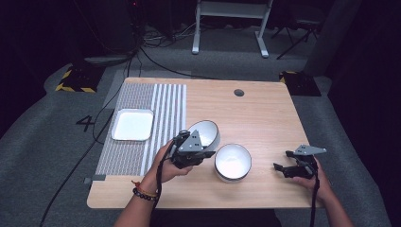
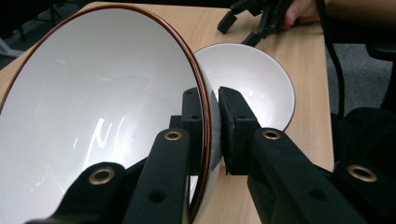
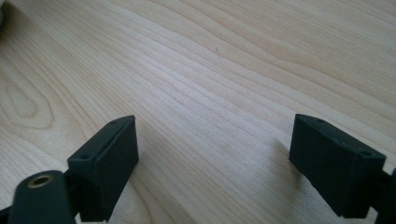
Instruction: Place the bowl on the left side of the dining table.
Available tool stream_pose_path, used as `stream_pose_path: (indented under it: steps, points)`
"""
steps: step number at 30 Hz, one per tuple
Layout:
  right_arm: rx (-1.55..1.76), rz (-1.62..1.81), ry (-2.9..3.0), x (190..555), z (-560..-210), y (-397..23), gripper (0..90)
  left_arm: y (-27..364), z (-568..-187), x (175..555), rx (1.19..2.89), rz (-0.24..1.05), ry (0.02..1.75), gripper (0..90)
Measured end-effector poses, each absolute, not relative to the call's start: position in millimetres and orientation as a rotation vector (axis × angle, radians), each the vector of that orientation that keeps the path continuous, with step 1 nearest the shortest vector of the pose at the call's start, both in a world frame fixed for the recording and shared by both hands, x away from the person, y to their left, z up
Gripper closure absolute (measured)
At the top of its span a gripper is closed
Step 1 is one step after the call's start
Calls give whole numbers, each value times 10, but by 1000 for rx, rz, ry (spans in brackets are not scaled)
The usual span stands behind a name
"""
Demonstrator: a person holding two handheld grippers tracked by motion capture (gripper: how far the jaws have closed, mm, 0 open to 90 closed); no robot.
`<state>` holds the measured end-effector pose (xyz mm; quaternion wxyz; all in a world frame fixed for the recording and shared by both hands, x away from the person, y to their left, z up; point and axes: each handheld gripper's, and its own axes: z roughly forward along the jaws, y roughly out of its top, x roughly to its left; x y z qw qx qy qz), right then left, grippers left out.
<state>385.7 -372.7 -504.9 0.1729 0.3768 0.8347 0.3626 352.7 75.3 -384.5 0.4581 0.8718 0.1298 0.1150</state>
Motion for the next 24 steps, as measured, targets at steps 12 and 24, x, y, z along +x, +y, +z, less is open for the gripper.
stream_pose_path:
  steps: [12, 24]
  points:
    - [1071, 1028, 2365, 3857, -5050, -3726, 157, 964, -3830, 3608, 2153, 320, 383, 811]
    - [1072, 1028, 2365, 3857, -5050, -3725, 157, 1132, -3835, 3673, 2115, 353, 462, 811]
